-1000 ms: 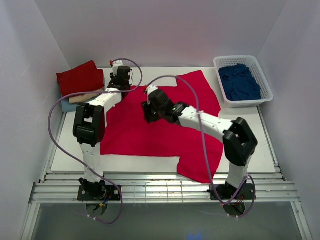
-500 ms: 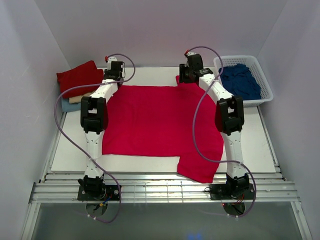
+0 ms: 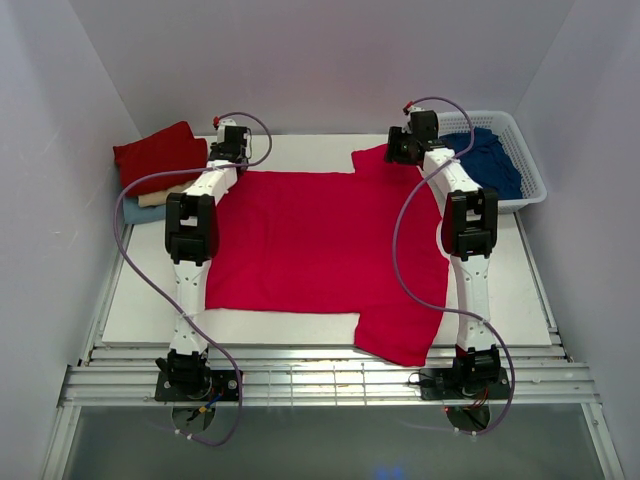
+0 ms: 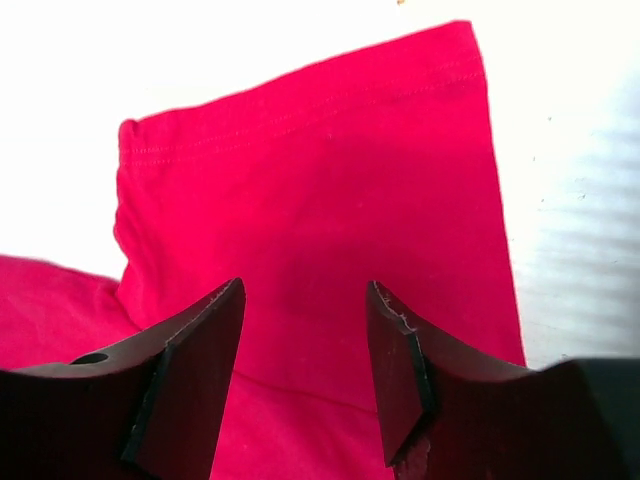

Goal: Fold and stack the t-shirts
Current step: Flatten the tshirt out

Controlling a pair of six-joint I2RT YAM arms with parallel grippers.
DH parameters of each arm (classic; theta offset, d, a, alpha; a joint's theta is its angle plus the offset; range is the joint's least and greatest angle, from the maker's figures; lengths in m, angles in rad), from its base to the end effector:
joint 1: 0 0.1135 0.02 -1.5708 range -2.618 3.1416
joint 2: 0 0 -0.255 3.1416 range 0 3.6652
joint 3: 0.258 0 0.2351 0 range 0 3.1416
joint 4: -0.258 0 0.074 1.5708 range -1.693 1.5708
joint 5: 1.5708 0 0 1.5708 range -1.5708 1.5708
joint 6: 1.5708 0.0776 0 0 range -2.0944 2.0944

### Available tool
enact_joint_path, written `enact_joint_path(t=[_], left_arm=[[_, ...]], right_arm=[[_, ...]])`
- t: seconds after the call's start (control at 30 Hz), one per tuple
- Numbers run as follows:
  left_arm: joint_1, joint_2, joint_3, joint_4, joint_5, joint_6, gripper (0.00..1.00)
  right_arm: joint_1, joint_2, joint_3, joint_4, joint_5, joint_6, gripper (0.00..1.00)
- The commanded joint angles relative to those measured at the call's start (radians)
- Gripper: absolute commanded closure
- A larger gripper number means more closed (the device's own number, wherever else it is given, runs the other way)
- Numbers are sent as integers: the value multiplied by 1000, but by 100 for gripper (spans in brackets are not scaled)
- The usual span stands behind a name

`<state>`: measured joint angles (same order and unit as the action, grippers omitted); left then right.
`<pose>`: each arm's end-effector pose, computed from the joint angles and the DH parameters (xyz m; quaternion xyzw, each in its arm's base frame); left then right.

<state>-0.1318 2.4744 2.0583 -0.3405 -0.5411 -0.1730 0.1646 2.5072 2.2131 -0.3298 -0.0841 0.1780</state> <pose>0.5551 -0.0333 0.1378 -0.1240 0.8825 0.1846 0.4144 0.5742 0.1020 0.1677 -0.0132 0.8893 0.1145 0.4425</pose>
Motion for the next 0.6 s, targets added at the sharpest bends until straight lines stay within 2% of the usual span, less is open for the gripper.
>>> enact_joint_path(t=[0.0,0.3,0.57], left_arm=[[12,-19,22,0,-42,9,63],[32,-2,19,-11,-39,18,62],[35,38,42,-19,-19,18,61]], right_arm=[[3,2,54,70,13,-38,40],[-2,48,76,98,191,-135,17],[-8,96,105,74,313,-218,12]])
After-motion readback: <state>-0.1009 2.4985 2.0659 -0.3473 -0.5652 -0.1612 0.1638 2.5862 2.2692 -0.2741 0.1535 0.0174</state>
